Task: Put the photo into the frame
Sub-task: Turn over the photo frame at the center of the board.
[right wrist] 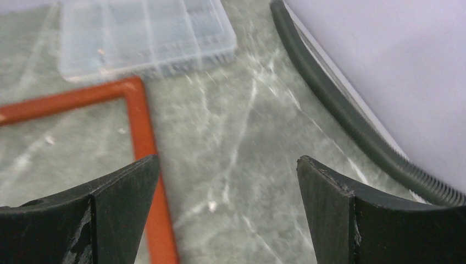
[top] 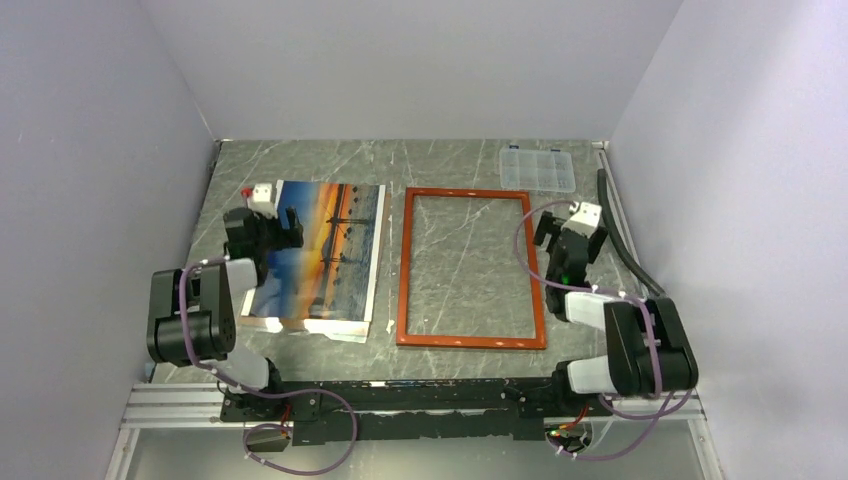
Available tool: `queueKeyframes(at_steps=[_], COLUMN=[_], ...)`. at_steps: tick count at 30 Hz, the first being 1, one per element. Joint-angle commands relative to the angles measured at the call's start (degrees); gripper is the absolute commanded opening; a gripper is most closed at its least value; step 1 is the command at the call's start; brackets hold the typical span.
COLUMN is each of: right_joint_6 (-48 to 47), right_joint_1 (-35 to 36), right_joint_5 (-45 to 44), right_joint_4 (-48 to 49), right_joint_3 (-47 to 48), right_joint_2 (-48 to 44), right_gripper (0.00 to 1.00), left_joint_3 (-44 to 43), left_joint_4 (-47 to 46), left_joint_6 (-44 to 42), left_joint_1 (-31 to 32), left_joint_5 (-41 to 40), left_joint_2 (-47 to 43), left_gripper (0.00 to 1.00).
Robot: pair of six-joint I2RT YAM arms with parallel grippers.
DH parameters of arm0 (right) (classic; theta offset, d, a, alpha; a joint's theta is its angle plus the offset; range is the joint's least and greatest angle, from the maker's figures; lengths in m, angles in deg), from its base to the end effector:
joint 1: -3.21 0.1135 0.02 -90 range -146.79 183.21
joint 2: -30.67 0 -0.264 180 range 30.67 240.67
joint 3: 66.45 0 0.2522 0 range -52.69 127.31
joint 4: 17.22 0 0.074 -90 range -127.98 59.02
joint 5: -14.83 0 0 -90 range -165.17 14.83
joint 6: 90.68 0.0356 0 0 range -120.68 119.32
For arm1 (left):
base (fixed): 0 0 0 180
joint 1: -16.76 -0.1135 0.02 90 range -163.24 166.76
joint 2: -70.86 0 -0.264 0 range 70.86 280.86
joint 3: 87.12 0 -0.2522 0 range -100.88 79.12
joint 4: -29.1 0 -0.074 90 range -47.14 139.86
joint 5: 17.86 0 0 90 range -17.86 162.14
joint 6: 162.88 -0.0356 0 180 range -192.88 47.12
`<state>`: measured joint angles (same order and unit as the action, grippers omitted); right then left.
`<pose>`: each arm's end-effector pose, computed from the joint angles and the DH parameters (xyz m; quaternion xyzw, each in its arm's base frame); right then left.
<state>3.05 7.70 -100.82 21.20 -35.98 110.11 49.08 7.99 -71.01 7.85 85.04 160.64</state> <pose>0.2419 0.0035 0.1634 0.1369 0.7509 -0.1256 0.6338 0.2906 0.0375 0.1504 -0.0185 0.8394 -0.0617 0.5397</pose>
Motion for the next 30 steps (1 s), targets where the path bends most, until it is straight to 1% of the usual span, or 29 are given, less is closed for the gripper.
queueKeyframes(at_steps=[1,2,4,6,8,10,11,12,13,14,16,20,22,24,25,30], right_joint_6=[3.20,5.81,9.64,13.14,21.10,30.36,33.09,33.00,31.22,27.89,21.51,23.24,23.90,24.92,25.99,28.70], right_joint_1=[2.19,2.24,2.19,2.14,0.57,-4.01,-5.83,-6.02,-3.89,-0.13,9.26,18.52,22.87,28.33,30.25,37.40], right_joint_5=[-2.53,-1.43,3.73,9.31,14.92,31.08,37.71,42.38,42.69,37.55,24.08,12.30,7.85,1.63,-0.24,-0.84], right_joint_4=[-19.50,-23.75,-29.97,-32.82,-36.04,-35.91,-36.42,-37.61,-40.41,-48.42,-56.21,-69.03,-72.20,-74.87,-76.62,-78.67], right_joint_3=[11.81,14.19,18.62,22.31,26.12,28.77,30.66,32.95,35.88,40.40,45.07,53.29,55.46,57.51,58.68,62.05], right_joint_2=[-9.58,-11.27,-13.52,-14.99,-15.33,-12.49,-9.90,-7.04,-4.34,-1.64,1.23,9.76,12.77,15.48,16.88,22.35], right_gripper=[1.00,1.00,1.00,1.00,1.00,1.00,1.00,1.00,1.00,1.00,1.00,1.00,1.00,1.00,1.00,1.00], left_joint_3=[-15.20,-18.26,-24.02,-29.26,-33.90,-38.08,-40.12,-41.92,-43.33,-44.43,-46.69,-51.97,-54.56,-56.25,-56.84,-60.81], left_joint_4=[25.85,31.05,40.45,48.97,54.99,60.18,62.51,65.08,66.61,68.17,71.07,78.50,82.90,85.96,87.26,93.97], left_joint_6=[-4.21,-4.17,-3.40,-2.30,0.36,1.22,1.19,0.99,0.97,1.00,1.05,-0.46,-1.03,-1.16,-2.92,-9.29], left_joint_1=[-0.39,-0.59,-1.51,-2.88,-4.58,-5.79,-5.98,-6.03,-6.03,-6.11,-6.33,-8.47,-10.64,-12.83,-13.55,-13.62], left_joint_5=[-1.49,-1.43,-0.04,2.47,5.63,7.71,8.49,8.63,8.78,8.84,7.26,4.40,4.70,6.34,6.53,2.93], left_joint_2=[-5.15,-5.34,-5.78,-6.29,-6.62,-6.59,-6.48,-6.32,-6.29,-6.27,-5.78,-2.85,-1.46,-0.73,-0.64,-0.63], left_gripper=[0.95,0.95,0.95,0.95,0.95,0.95,0.95,0.95,0.95,0.95,0.95,0.95,0.95,0.95,0.95,0.95])
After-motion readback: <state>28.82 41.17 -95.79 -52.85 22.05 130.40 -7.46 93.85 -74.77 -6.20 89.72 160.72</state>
